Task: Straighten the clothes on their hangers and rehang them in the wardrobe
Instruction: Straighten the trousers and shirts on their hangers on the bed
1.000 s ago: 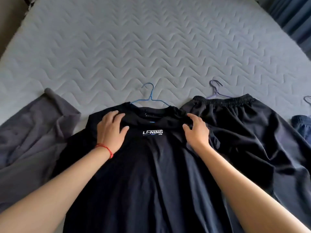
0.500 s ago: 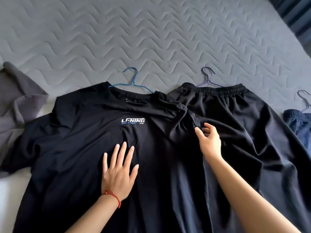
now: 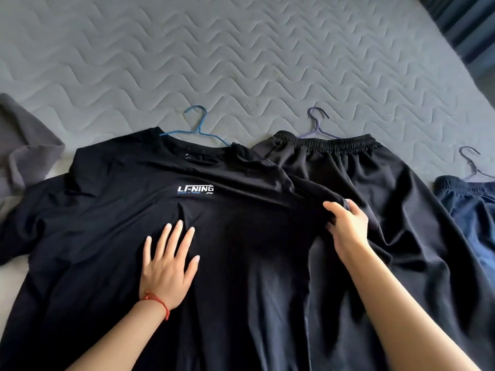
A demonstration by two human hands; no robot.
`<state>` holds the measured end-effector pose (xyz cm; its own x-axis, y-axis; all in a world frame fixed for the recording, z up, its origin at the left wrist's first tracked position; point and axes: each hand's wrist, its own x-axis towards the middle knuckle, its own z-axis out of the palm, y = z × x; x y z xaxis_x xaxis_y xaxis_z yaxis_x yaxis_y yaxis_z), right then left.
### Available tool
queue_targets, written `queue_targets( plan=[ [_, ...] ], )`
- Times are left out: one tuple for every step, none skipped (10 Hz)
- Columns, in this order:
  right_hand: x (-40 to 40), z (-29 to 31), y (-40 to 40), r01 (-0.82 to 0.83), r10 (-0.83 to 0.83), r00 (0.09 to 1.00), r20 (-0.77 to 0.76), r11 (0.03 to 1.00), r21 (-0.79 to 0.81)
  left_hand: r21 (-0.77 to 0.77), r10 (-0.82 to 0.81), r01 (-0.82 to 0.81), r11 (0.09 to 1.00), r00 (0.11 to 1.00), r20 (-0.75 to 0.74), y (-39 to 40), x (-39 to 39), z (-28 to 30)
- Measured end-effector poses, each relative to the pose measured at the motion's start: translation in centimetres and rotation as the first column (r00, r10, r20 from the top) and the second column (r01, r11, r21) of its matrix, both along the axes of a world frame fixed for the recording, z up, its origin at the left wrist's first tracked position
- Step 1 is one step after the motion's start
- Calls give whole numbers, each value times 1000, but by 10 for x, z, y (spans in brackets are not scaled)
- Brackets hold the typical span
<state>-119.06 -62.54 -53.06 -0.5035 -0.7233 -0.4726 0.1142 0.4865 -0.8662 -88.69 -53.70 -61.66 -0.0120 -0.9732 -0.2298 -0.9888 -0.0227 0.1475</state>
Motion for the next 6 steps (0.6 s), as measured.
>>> queue_targets(
  plan=[
    [-20,4,8,98,-96,992,-85,995,13,3,1,-1,1000,1000,6,0,-1,1],
    [-38,2,14,167,-158,954,-255,986,16,6,2,-2,1000,1000,7,0,-1,1],
    [-54,-3,20,249,-219,899,-380,968,30,9,0,0,1000,1000,6,0,-1,2],
    [-59,-1,27,308,-244,820,-518,951,40,14,-1,0,1000,1000,6,0,-1,2],
    [-42,3,33,148,-144,702,-698,987,-55,25,2,-2,1000,1000,10,0,-1,2],
    [2,-6,42,-256,87,521,-849,965,-58,36,-4,3,999,1000,12,0,0,3]
  ],
)
